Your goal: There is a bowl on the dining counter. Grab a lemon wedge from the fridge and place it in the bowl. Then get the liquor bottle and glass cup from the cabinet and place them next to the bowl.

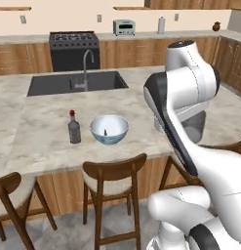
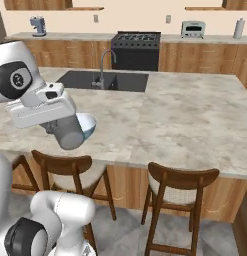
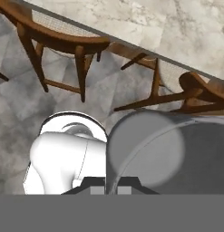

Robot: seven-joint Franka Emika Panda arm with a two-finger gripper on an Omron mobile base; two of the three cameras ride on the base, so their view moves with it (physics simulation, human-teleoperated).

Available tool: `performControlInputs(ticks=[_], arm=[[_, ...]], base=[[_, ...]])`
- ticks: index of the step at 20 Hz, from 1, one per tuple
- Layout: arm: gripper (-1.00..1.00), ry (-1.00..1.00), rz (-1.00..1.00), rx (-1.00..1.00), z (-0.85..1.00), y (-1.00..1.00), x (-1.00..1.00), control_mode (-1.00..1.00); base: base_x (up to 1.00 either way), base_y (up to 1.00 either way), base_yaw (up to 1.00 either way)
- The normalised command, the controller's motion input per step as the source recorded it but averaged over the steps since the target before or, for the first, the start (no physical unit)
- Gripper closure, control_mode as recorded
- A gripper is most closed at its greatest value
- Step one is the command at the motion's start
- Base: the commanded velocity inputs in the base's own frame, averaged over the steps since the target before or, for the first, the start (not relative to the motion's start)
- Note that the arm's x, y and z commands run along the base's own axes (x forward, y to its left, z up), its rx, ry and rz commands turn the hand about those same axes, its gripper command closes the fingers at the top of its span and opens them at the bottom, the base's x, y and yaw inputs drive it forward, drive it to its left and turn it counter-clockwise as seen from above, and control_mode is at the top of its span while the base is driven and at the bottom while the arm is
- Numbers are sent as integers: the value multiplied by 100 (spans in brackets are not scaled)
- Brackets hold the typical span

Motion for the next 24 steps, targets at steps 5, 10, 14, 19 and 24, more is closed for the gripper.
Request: performControlInputs(ticks=[5,10,14,19,24], arm=[[100,0,0,0,0,0,0,100],[100,0,0,0,0,0,0,100],[100,9,14,2,-11,-17,98,-100],[100,6,46,2,-41,-23,100,-100],[100,15,45,0,-64,-13,100,-100]], base=[[91,56,-27],[98,19,-12],[0,0,0],[0,0,0],[0,0,0]])
